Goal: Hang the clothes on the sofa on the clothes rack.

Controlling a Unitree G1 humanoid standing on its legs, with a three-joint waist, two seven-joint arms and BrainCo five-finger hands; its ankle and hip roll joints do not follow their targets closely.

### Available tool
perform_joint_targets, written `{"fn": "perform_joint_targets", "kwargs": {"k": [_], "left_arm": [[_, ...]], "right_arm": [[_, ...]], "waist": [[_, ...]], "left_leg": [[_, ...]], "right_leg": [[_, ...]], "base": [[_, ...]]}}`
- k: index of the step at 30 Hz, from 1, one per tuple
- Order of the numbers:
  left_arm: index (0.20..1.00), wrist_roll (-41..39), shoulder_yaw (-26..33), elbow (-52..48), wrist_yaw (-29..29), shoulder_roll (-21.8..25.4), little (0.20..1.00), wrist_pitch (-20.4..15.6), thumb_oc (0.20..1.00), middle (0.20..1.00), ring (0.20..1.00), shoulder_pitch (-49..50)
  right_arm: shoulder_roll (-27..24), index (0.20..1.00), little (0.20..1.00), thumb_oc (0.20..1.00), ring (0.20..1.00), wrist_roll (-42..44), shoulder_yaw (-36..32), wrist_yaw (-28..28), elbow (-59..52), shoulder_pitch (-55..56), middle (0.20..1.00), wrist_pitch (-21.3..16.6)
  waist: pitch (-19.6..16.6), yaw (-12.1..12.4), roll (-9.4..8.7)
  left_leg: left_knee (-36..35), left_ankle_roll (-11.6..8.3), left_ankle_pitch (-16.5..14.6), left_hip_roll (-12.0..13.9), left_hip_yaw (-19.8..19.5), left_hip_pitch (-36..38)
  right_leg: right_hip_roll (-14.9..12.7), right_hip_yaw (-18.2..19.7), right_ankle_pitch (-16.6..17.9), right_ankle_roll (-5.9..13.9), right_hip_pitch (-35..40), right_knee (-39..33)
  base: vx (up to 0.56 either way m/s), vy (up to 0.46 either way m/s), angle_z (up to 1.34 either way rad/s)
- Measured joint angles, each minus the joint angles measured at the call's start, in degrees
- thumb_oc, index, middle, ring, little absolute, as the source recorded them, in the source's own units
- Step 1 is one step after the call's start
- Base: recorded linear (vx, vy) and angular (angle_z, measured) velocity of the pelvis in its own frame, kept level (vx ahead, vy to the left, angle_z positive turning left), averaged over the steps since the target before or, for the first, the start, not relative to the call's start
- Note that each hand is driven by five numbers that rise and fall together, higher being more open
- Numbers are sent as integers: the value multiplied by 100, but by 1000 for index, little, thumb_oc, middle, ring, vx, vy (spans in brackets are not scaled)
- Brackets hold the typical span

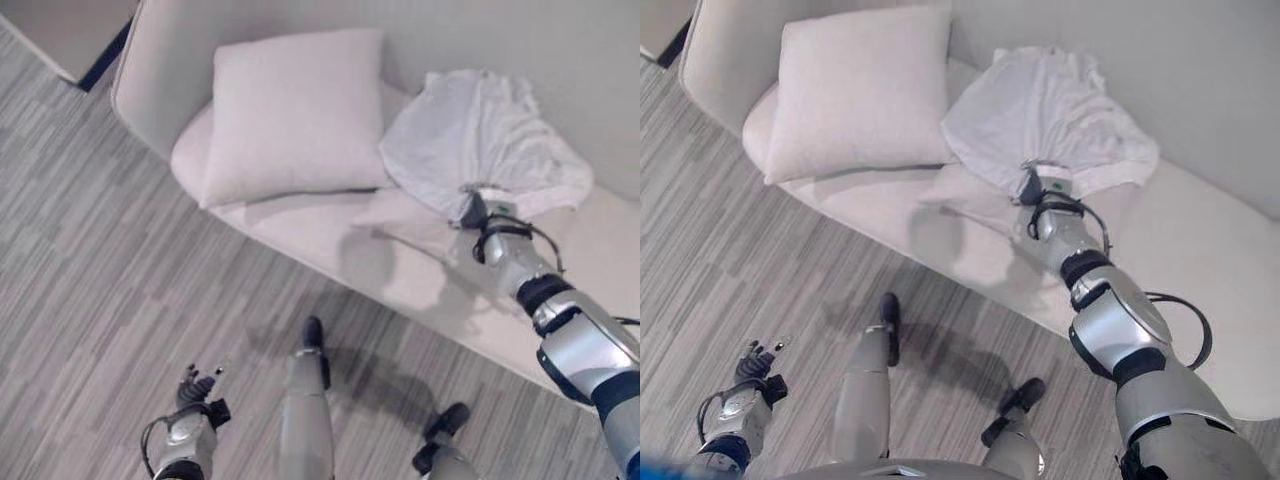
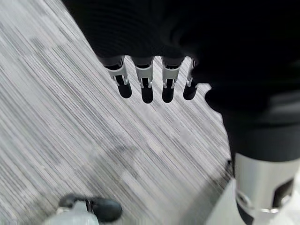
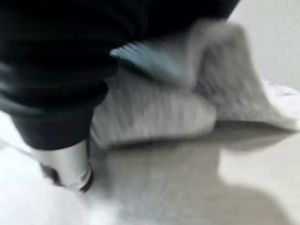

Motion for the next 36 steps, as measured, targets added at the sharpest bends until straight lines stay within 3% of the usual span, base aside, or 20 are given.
{"fn": "perform_joint_targets", "kwargs": {"k": [3, 7, 10, 15, 19, 21, 23, 31, 36], "left_arm": [[1000, 126, 19, 37, -6, -3, 1000, 4, 1000, 1000, 1000, 147], [1000, 223, 247, 247, -57, -96, 1000, 83, 1000, 1000, 1000, 290], [1000, 359, 417, 436, -68, -159, 1000, 105, 1000, 1000, 1000, 469], [1000, 551, 571, 691, -69, -218, 1000, 158, 1000, 1000, 1000, 737], [1000, 646, 582, 781, -68, -357, 1000, 194, 1000, 1000, 1000, 928], [1000, 659, 601, 781, -74, -475, 1000, 198, 1000, 1000, 1000, 1064], [1000, 673, 596, 787, -93, -571, 1000, 200, 1000, 1000, 1000, 1244], [1000, 885, 444, 849, -103, -665, 1000, 235, 1000, 1000, 1000, 1442], [1000, 875, 43, 752, -87, -664, 1000, 206, 1000, 1000, 1000, 1354]], "right_arm": [[26, 200, 200, 200, 200, -6, -6, 169, -587, 609, 200, -81], [33, 200, 200, 200, 200, -237, 12, 467, -962, 1412, 200, -213], [29, 200, 200, 200, 200, -394, 147, 584, -972, 1762, 200, -279], [33, 200, 200, 200, 200, -449, 160, 711, -751, 2135, 200, -351], [-89, 200, 200, 200, 200, -619, 66, 713, -812, 2249, 200, -362], [-91, 200, 200, 200, 200, -618, -128, 703, -862, 2326, 200, -364], [-100, 1000, 1000, 1000, 1000, -616, -204, 689, -846, 2372, 1000, -347], [-42, 1000, 1000, 1000, 1000, -795, -334, 386, -680, 2368, 1000, -267], [443, 1000, 1000, 1000, 1000, -869, -326, 73, 726, 1826, 1000, -44]], "waist": [[-155, -153, -175], [-224, -208, -224], [-413, -271, -183], [-756, -283, -104], [-1081, -293, 81], [-1199, -296, 143], [-1327, -293, 212], [-1433, -259, 341], [-1327, -75, 437]], "left_leg": [[-81, -89, -16, 121, 131, 352], [-330, -227, 37, 251, 349, 982], [-557, -283, 97, 286, 483, 1275], [-1404, -406, 463, 266, 702, 1992], [-2194, -447, 893, 218, 747, 2398], [-2346, -438, 956, 177, 772, 2519], [-2474, -434, 999, 159, 786, 2650], [-2666, -410, 1089, 29, 793, 2711], [-2602, -425, 1115, 11, 619, 2421]], "right_leg": [[65, 162, -16, 22, 135, -13], [156, 331, -20, 26, 453, -105], [187, 426, -20, 25, 586, -166], [271, 467, -74, 8, 827, -182], [361, 408, -136, 30, 920, -181], [346, 402, -153, 46, 967, -181], [350, 393, -181, 79, 1047, -181], [258, 305, -201, 77, 1091, -181], [261, 172, -224, 117, 958, -187]], "base": [[21, -89, -28], [40, -59, -26], [77, -44, -22], [81, -11, -9], [55, 24, 4], [45, 28, 6], [53, 38, 1], [9, 36, 6], [-59, 23, 14]]}}
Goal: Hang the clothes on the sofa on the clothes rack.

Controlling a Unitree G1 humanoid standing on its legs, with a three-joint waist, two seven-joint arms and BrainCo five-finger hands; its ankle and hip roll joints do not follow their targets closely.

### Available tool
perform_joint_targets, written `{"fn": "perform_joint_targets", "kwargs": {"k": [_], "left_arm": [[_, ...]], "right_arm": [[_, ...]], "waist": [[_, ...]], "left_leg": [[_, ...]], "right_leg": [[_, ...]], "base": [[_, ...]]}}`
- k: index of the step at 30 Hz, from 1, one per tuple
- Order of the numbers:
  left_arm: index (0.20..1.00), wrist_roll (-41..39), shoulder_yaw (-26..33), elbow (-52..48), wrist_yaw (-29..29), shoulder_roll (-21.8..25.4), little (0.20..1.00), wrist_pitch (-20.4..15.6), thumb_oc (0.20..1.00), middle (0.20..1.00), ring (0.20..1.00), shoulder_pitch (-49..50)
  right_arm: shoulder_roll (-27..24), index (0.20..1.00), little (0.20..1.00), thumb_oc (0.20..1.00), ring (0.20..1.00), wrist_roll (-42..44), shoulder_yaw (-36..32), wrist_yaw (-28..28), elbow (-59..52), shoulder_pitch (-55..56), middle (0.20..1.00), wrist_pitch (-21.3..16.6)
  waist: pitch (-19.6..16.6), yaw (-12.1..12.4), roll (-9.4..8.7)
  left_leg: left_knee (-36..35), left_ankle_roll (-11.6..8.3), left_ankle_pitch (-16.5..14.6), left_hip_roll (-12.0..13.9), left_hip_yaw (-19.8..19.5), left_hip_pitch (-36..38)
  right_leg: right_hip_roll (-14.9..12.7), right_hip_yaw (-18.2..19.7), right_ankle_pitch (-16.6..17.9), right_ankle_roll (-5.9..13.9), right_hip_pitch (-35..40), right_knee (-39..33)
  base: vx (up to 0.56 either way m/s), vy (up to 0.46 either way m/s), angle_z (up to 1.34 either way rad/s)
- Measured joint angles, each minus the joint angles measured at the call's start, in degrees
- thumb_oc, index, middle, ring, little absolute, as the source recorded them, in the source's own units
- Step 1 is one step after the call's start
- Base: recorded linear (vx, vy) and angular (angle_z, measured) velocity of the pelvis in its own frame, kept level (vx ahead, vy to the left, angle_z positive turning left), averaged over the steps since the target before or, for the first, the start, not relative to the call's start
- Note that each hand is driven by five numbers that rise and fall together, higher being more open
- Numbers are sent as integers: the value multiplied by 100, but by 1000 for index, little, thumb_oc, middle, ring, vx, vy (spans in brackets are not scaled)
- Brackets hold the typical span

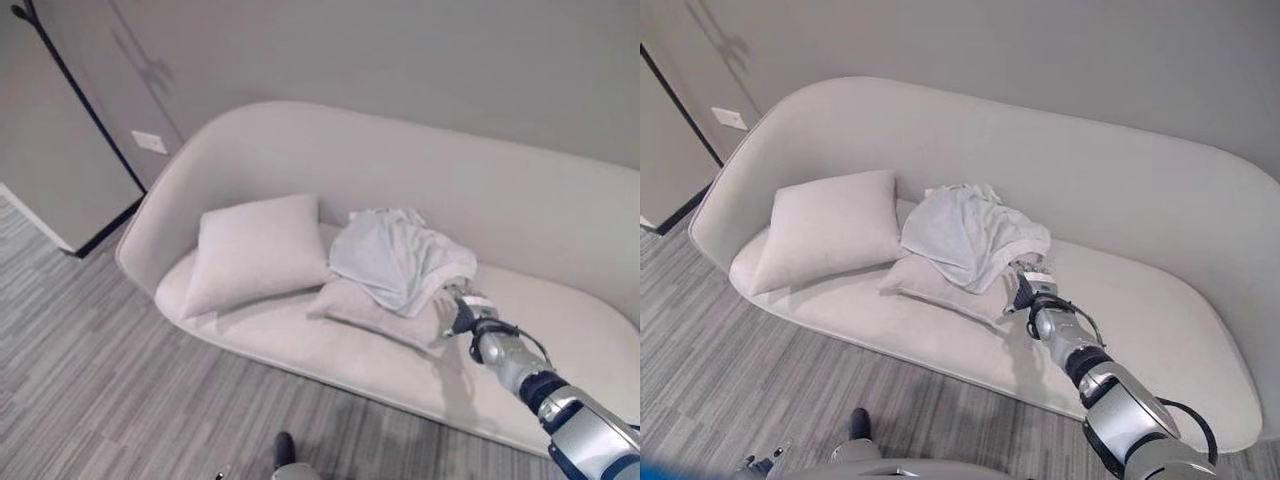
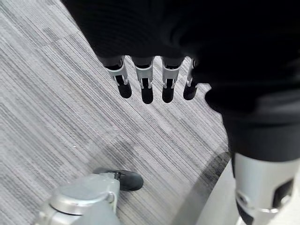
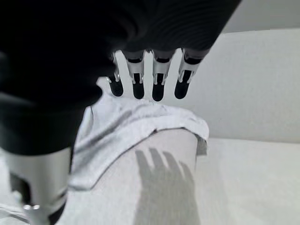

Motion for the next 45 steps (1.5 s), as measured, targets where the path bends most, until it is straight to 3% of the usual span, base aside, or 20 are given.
{"fn": "perform_joint_targets", "kwargs": {"k": [2, 8, 10, 14, 21, 22, 23, 24, 28, 36, 45], "left_arm": [[1000, -21, -147, -101, 18, -1, 1000, -19, 1000, 1000, 1000, -183], [1000, -118, -483, -358, 106, 32, 1000, -134, 1000, 1000, 1000, -702], [1000, -223, -519, -388, 127, 99, 1000, -171, 1000, 1000, 1000, -781], [1000, -323, -557, -372, 171, 228, 1000, -226, 1000, 1000, 1000, -836], [1000, -333, -833, -847, 236, 237, 1000, -291, 1000, 1000, 1000, -951], [1000, -335, -888, -930, 234, 242, 1000, -296, 1000, 1000, 1000, -960], [1000, -335, -924, -1004, 232, 243, 1000, -297, 1000, 1000, 1000, -962], [1000, -336, -1007, -1062, 226, 244, 1000, -304, 1000, 1000, 1000, -993], [1000, -327, -1208, -1116, 196, 221, 1000, -339, 1000, 1000, 1000, -1002], [1000, -297, -1034, -1095, 104, 227, 1000, -339, 1000, 1000, 1000, -971], [1000, -202, -718, -773, 99, 263, 1000, -260, 1000, 1000, 1000, -882]], "right_arm": [[20, 1000, 1000, 1000, 1000, 15, -20, -111, 431, -452, 1000, 187], [-377, 1000, 1000, 1000, 1000, 404, -181, -406, 1276, -1821, 1000, 229], [-660, 1000, 1000, 1000, 1000, 552, -182, -502, 1400, -2151, 1000, 313], [-967, 1000, 1000, 1000, 1000, 784, -238, -684, 1395, -2686, 1000, 325], [-1028, 1000, 1000, 1000, 1000, 1259, -215, -705, 1433, -2937, 1000, 313], [-1029, 445, 445, 445, 445, 1346, -213, -655, 1474, -2939, 445, 307], [-1028, 269, 269, 269, 269, 1397, -214, -616, 1514, -2945, 269, 305], [-1029, 200, 200, 200, 200, 1437, -191, -521, 1587, -2937, 200, 280], [-1019, 200, 200, 200, 200, 1463, -141, -470, 1573, -2808, 200, 145], [-965, 200, 200, 200, 200, 1448, -309, -300, 1290, -2274, 200, 45], [-639, 200, 200, 200, 200, 1650, -723, -54, 1101, -1407, 200, -78]], "waist": [[222, 156, 126], [959, 553, 436], [1131, 616, 439], [1285, 648, 403], [1309, 616, 408], [1310, 613, 409], [1311, 619, 409], [1337, 619, 427], [1373, 599, 426], [1345, 498, 380], [983, 205, 30]], "left_leg": [[135, 29, 35, -13, -131, -283], [632, 97, -56, -147, -458, -1119], [730, 190, -79, -307, -518, -1329], [931, 276, -180, -376, -510, -1646], [951, 279, -186, -366, -546, -1954], [963, 279, -186, -370, -553, -2011], [970, 279, -186, -373, -552, -2043], [982, 282, -184, -381, -557, -2074], [989, 281, -185, -367, -570, -2073], [998, 269, -196, -326, -551, -1873], [1080, 216, -287, -257, -513, -1592]], "right_leg": [[-1, -96, 41, 1, -113, 7], [-135, -314, 159, -21, -446, 10], [-276, -365, 212, -25, -563, 9], [-368, -404, 281, -15, -755, 9], [-348, -399, 272, -26, -1061, 8], [-351, -404, 273, -26, -1102, 8], [-354, -403, 273, -26, -1134, 9], [-362, -406, 277, -21, -1153, 8], [-343, -419, 276, -20, -1141, 9], [-307, -397, 273, -20, -962, 10], [-276, -301, 268, -15, -724, 9]], "base": [[-87, 18, 25], [-38, 43, 24], [9, 66, 24], [9, 20, 7], [-20, -14, -2], [-33, -13, 2], [-30, -7, 3], [0, 0, 0], [0, 0, 0], [5, -3, 0], [29, -33, -6]]}}
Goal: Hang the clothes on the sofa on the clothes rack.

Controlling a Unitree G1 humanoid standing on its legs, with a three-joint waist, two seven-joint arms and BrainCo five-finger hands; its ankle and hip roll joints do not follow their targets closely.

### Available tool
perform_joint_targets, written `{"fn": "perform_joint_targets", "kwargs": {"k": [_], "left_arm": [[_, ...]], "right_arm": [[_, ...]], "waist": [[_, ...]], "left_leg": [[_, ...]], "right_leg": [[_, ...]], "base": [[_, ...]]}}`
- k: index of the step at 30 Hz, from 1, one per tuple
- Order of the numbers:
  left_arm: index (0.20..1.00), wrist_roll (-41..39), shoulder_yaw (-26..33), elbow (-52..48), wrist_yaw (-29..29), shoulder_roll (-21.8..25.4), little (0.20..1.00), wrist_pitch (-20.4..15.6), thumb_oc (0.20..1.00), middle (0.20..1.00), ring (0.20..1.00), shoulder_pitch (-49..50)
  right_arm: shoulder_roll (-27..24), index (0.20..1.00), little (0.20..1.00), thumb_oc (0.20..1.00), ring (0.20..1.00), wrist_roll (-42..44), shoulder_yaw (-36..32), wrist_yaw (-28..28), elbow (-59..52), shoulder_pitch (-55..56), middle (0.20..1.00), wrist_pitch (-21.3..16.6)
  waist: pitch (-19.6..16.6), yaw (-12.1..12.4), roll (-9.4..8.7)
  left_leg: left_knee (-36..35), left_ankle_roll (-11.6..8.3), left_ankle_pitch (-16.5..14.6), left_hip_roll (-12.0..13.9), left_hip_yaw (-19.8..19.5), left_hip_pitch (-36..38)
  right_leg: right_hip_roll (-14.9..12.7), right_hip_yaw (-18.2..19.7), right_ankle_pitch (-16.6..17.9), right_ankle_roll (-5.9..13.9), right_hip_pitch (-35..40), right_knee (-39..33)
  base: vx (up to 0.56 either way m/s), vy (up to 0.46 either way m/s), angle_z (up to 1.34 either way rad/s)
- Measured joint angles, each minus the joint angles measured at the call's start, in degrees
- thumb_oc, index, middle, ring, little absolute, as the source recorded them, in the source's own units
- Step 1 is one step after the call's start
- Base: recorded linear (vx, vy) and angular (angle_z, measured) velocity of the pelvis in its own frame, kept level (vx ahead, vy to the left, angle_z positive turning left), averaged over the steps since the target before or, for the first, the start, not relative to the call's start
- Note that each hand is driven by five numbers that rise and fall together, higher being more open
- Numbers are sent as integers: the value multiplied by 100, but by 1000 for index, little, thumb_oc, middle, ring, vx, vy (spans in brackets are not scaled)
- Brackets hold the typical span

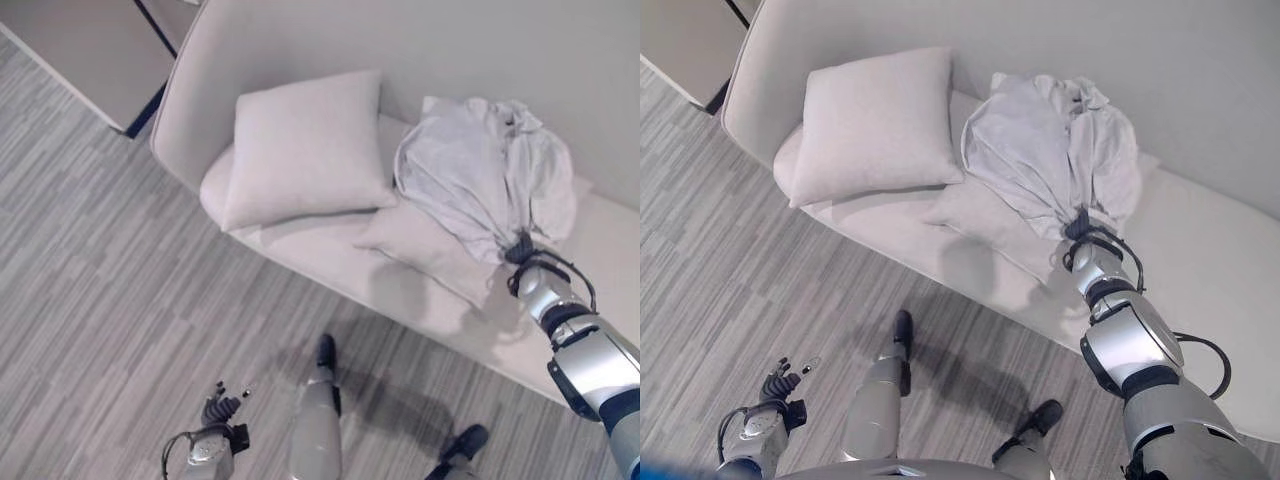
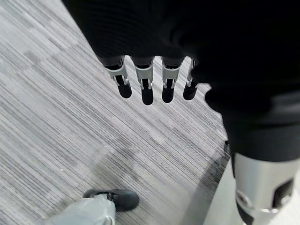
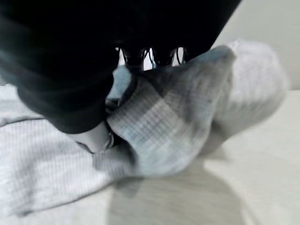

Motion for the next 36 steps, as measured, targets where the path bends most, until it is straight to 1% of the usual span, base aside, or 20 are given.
{"fn": "perform_joint_targets", "kwargs": {"k": [4, 5, 7, 8, 9, 11, 12, 14, 16, 17, 19, 20, 22, 24, 27, 29, 30, 32, 33, 36], "left_arm": [[1000, -1, 182, 196, 3, 2, 1000, 33, 1000, 1000, 1000, 59], [1000, -23, 436, 277, 1, -48, 1000, 67, 1000, 1000, 1000, 86], [1000, -22, 467, 298, -1, -33, 1000, 121, 1000, 1000, 1000, 186], [1000, -21, 467, 272, -5, -31, 1000, 150, 1000, 1000, 1000, 295], [1000, -21, 463, 243, -4, -38, 1000, 172, 1000, 1000, 1000, 313], [1000, -16, 294, -244, -14, -60, 1000, 246, 1000, 1000, 1000, 507], [1000, -15, 203, -421, -16, -64, 1000, 265, 1000, 1000, 1000, 541], [1000, -10, 72, -896, -41, -61, 1000, 275, 1000, 1000, 1000, 619], [1000, -9, -50, -1496, -64, -69, 1000, 288, 1000, 1000, 1000, 692], [1000, -8, -99, -1600, -74, -52, 1000, 269, 1000, 1000, 1000, 669], [1000, 22, -208, -1761, -17, -62, 1000, 311, 1000, 1000, 1000, 458], [1000, 131, -266, -1872, 2, -60, 1000, 312, 1000, 1000, 1000, 475], [1000, 279, -333, -2052, 12, -48, 1000, 301, 1000, 1000, 1000, 390], [1000, 579, -417, -2413, 131, 3, 1000, 369, 1000, 1000, 1000, 241], [1000, 927, -497, -2542, 284, 43, 1000, 356, 1000, 1000, 1000, 30], [1000, 1369, -688, -2606, 471, 168, 1000, 342, 1000, 1000, 1000, -344], [1000, 1483, -696, -2681, 501, 203, 1000, 338, 1000, 1000, 1000, -388], [1000, 1814, -785, -2682, 658, 312, 1000, 223, 1000, 1000, 1000, -548], [1000, 1861, -825, -2663, 698, 344, 1000, 207, 1000, 1000, 1000, -628], [1000, 1969, -917, -2616, 743, 417, 1000, 150, 1000, 1000, 1000, -720]], "right_arm": [[-14, 200, 200, 200, 200, 490, -216, 68, -238, 179, 200, -43], [6, 200, 200, 200, 200, 1384, -995, 195, -649, 413, 200, -140], [15, 200, 200, 200, 200, 1907, -1117, 210, -739, 497, 200, -188], [23, 200, 200, 200, 200, 2280, -1155, 218, -776, 552, 200, -236], [20, 200, 200, 200, 200, 2422, -1244, 235, -838, 595, 200, -228], [38, 200, 200, 200, 200, 2977, -1455, 279, -1311, 745, 200, -289], [47, 200, 200, 200, 200, 3131, -1487, 311, -1408, 749, 200, -273], [52, 200, 200, 200, 200, 3484, -1532, 331, -1842, 782, 200, -255], [46, 200, 200, 200, 200, 3820, -1573, 341, -2718, 782, 200, -270], [53, 200, 200, 200, 200, 3866, -1573, 339, -2951, 802, 200, -373], [46, 200, 200, 200, 200, 4142, -1539, 316, -3293, 705, 200, -396], [54, 200, 200, 200, 200, 4286, -1539, 307, -3495, 650, 200, -402], [35, 200, 200, 200, 200, 4387, -1528, 308, -3652, 571, 200, -488], [-96, 200, 200, 200, 200, 4541, -1467, 279, -3684, 139, 200, -446], [-223, 200, 200, 200, 200, 4607, -1407, 236, -3763, -296, 200, -466], [-700, 200, 200, 200, 200, 4747, -942, 201, -3524, -1238, 200, -475], [-796, 200, 200, 200, 200, 4754, -875, 200, -3475, -1479, 200, -488], [-955, 200, 200, 200, 200, 4875, -573, 230, -2945, -2248, 200, -661], [-977, 200, 200, 200, 200, 4935, -475, 245, -2623, -2547, 200, -658], [-1023, 200, 200, 200, 200, 5012, -431, 305, -2259, -2925, 200, -729]], "waist": [[-141, -134, -76], [-158, -161, -92], [-231, -246, -153], [-409, -270, -245], [-502, -284, -289], [-700, -368, -434], [-774, -428, -475], [-849, -444, -546], [-874, -513, -547], [-998, -548, -539], [-1154, -661, -576], [-1187, -648, -560], [-1274, -737, -589], [-1288, -840, -584], [-1332, -874, -578], [-1337, -904, -575], [-1342, -914, -582], [-1446, -996, -617], [-1474, -988, -631], [-1686, -1080, -732]], "left_leg": [[23, -39, -50, 115, 105, 165], [17, -41, -47, 130, 133, 357], [-27, -76, -81, 149, 165, 621], [-105, -124, -120, 159, 206, 785], [-129, -115, -125, 173, 231, 819], [-255, -111, -130, 183, 346, 1101], [-302, -109, -126, 175, 357, 1168], [-443, -96, -62, 175, 493, 1395], [-661, -142, 22, 172, 641, 1773], [-769, -144, 46, 174, 660, 1824], [-927, -146, 119, 179, 746, 2038], [-1010, -147, 148, 178, 800, 2123], [-1110, -164, 182, 174, 838, 2218], [-1211, -157, 244, 173, 894, 2375], [-1269, -160, 242, 181, 981, 2538], [-1314, -168, 262, 195, 1087, 2654], [-1315, -171, 261, 198, 1104, 2686], [-1317, -198, 253, 210, 1124, 2757], [-1319, -209, 260, 219, 1146, 2778], [-1320, -237, 238, 254, 1236, 2812]], "right_leg": [[63, 126, -8, 3, 49, 0], [94, 140, -3, -2, 230, 1], [94, 167, -27, 12, 428, -2], [95, 184, -114, 11, 512, -3], [108, 207, -117, 13, 530, -3], [107, 290, -134, 5, 651, -3], [108, 288, -142, 1, 707, -2], [106, 377, -140, 2, 776, -2], [111, 477, -120, 27, 944, -1], [120, 484, -139, 47, 945, -2], [152, 552, -149, 48, 1004, 0], [152, 589, -149, 50, 1027, 0], [155, 612, -151, 52, 1034, -1], [169, 648, -149, 51, 1110, 0], [172, 753, -150, 53, 1162, -1], [181, 814, -147, 56, 1186, -1], [183, 840, -145, 56, 1193, -1], [196, 895, -147, 62, 1207, 0], [205, 896, -147, 62, 1229, 0], [224, 925, -158, 76, 1203, -1]], "base": [[91, -44, -17], [47, -12, -7], [47, 3, -11], [57, 14, -14], [45, 30, -15], [11, 38, -16], [11, 56, -12], [5, 56, -21], [-16, 43, -26], [-35, 56, -7], [-43, 55, -15], [-30, 33, -20], [-27, 39, -9], [-8, 39, -10], [-14, 29, -17], [-16, 24, -15], [-16, 26, -17], [-10, 25, -11], [-3, 17, -9], [-2, 5, -9]]}}
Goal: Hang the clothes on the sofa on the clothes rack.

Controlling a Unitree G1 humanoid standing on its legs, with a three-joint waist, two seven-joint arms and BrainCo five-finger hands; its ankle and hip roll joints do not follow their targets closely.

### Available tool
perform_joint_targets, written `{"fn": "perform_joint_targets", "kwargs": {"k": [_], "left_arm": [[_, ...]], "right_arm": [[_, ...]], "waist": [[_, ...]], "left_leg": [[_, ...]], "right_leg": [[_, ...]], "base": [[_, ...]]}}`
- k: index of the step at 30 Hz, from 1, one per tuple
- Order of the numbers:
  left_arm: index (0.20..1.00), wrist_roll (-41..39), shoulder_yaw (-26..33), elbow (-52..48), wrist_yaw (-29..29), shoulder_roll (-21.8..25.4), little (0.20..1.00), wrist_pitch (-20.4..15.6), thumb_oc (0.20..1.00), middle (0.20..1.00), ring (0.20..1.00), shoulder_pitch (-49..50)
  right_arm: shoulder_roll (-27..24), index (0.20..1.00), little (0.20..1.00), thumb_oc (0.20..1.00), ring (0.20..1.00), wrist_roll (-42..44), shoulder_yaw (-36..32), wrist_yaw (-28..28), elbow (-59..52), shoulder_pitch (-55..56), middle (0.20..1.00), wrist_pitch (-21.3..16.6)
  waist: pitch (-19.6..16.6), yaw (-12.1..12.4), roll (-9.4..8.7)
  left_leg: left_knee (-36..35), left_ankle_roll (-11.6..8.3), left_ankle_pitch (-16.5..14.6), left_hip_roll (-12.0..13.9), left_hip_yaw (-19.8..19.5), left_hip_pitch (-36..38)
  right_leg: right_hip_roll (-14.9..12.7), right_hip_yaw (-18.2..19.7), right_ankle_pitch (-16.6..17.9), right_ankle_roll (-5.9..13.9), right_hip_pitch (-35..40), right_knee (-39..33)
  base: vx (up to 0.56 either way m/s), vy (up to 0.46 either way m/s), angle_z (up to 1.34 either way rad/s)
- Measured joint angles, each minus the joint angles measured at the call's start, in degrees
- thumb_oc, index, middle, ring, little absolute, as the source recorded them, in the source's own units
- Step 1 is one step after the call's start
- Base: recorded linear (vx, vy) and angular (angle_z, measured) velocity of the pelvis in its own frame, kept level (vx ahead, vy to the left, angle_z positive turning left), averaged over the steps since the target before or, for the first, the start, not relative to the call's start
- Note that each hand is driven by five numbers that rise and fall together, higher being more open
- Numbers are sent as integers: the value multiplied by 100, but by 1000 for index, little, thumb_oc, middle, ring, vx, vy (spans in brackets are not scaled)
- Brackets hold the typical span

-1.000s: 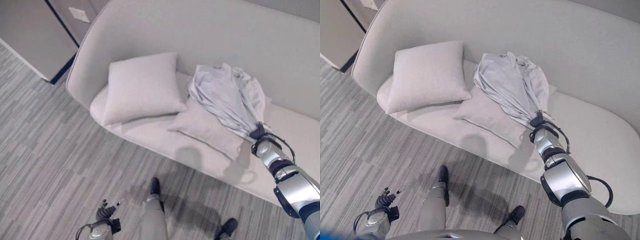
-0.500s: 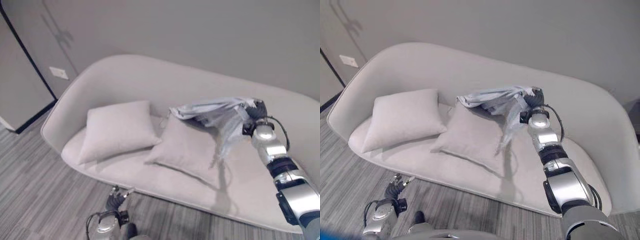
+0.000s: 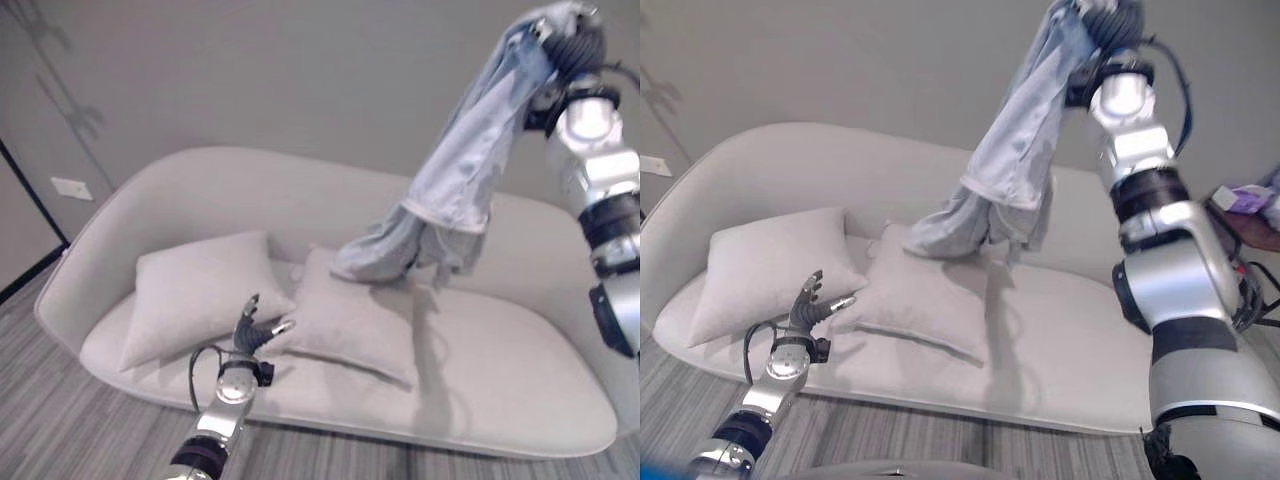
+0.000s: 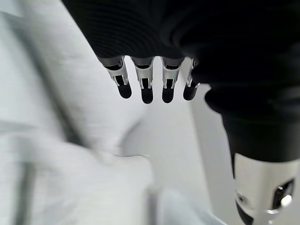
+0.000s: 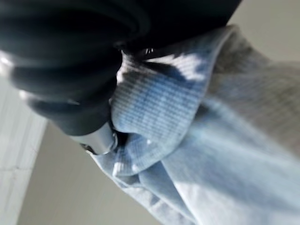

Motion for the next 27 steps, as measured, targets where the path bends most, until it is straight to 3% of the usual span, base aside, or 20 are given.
{"fn": "perform_joint_targets", "kwargs": {"k": [4, 7, 12, 19, 27], "left_arm": [[1000, 10, -198, 480, 168, -18, 1000, -10, 1000, 1000, 1000, -286], [1000, 41, -564, 867, 294, -95, 1000, 12, 1000, 1000, 1000, -575], [1000, 16, -991, 937, 389, -482, 1000, -11, 1000, 1000, 1000, -867], [1000, -41, -2495, 670, -71, -1222, 1000, -119, 1000, 1000, 1000, -1225], [1000, -194, -3111, 1333, -353, -1836, 1000, -91, 1000, 1000, 1000, -1834]], "right_arm": [[-3, 200, 200, 200, 200, 220, 283, 70, 563, -434, 200, 12], [54, 200, 200, 200, 200, 361, 447, 104, 605, -626, 200, 32], [330, 200, 200, 200, 200, 447, 592, 49, 305, -738, 200, -28], [1063, 200, 200, 200, 200, 611, 763, 11, -84, -727, 200, -152], [1422, 200, 200, 200, 200, 782, 1015, 5, -918, -715, 200, -215]], "waist": [[-80, -144, -51], [-168, -153, 18], [-390, -409, 188], [-454, -602, 249], [-511, -921, 294]], "left_leg": [[-2, -8, -3, 24, 46, 81], [-4, -27, -14, 41, 147, 179], [-7, -11, -24, 60, 206, 201], [-10, -70, -73, 84, 380, 377], [-8, -76, -79, 76, 488, 390]], "right_leg": [[17, 43, -1, 2, 16, -1], [21, 136, -2, 0, 22, -1], [47, 204, 0, -1, -16, -1], [55, 393, -21, -22, -39, -1], [59, 506, 2, 2, -129, 2]], "base": [[-13, -6, -7], [-25, -16, -15], [-24, -8, -10], [-10, -11, -12], [-21, -13, -7]]}}
